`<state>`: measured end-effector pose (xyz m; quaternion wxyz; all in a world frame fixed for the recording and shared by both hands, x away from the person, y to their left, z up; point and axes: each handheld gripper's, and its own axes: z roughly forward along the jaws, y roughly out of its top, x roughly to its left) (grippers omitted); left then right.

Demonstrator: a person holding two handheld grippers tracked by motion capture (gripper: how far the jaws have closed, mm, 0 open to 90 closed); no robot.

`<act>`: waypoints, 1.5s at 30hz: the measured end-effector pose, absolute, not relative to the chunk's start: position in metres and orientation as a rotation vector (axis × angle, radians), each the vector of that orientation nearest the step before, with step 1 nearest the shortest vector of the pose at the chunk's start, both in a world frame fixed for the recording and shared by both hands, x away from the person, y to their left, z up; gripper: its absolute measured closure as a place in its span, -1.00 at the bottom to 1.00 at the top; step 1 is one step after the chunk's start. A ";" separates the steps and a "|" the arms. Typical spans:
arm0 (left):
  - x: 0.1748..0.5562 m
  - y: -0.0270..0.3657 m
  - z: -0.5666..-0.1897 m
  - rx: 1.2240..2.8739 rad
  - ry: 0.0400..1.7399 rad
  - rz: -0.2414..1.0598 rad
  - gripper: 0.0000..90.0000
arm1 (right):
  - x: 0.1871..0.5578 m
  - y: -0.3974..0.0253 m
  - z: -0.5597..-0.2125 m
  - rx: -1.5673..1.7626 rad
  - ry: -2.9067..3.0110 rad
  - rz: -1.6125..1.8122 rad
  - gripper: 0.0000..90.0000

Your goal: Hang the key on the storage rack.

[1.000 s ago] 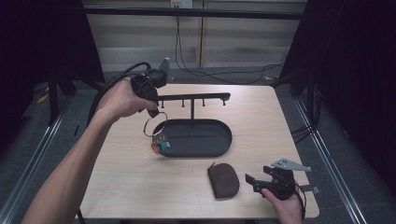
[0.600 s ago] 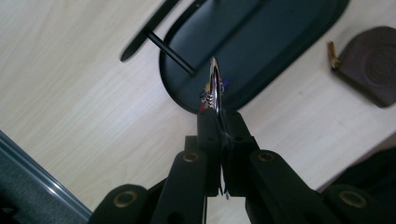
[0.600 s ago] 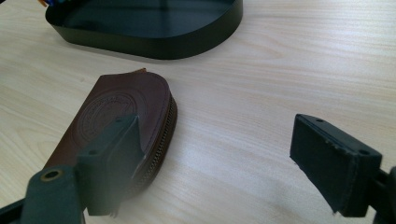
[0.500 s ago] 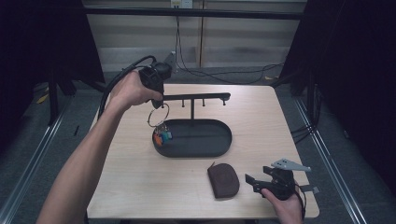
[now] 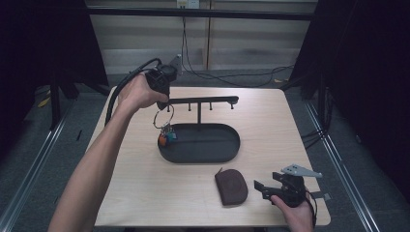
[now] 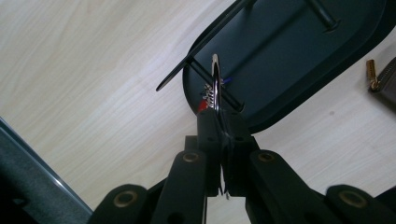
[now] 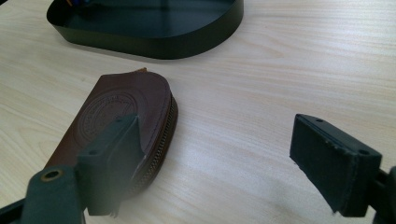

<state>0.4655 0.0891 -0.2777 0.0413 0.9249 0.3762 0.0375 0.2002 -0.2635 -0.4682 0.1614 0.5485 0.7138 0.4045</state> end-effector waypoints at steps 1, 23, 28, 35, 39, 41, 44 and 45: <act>0.466 0.090 -0.278 2.820 1.157 0.114 0.96 | 0.200 -0.263 -0.468 1.562 2.040 1.154 -0.63; 0.455 0.100 -0.283 2.748 1.152 0.166 0.62 | 0.201 -0.262 -0.468 1.561 2.042 1.148 -0.63; 0.452 0.114 -0.282 2.643 1.159 0.078 0.47 | 0.202 -0.262 -0.469 1.572 2.039 1.150 -0.63; 0.443 0.126 -0.288 2.621 1.157 0.061 0.26 | 0.201 -0.264 -0.469 1.585 2.028 1.149 -0.63; 0.427 0.132 -0.294 2.558 1.139 0.054 0.04 | 0.201 -0.264 -0.469 1.578 2.028 1.152 -0.63; 0.423 0.134 -0.295 2.552 1.128 0.045 0.02 | 0.201 -0.264 -0.469 1.579 2.027 1.152 -0.63; 0.413 0.143 -0.300 2.506 1.100 -0.006 -0.06 | 0.201 -0.264 -0.469 1.580 2.028 1.147 -0.63; 0.412 0.146 -0.300 2.498 1.086 -0.014 -0.05 | 0.200 -0.263 -0.469 1.578 2.029 1.143 -0.63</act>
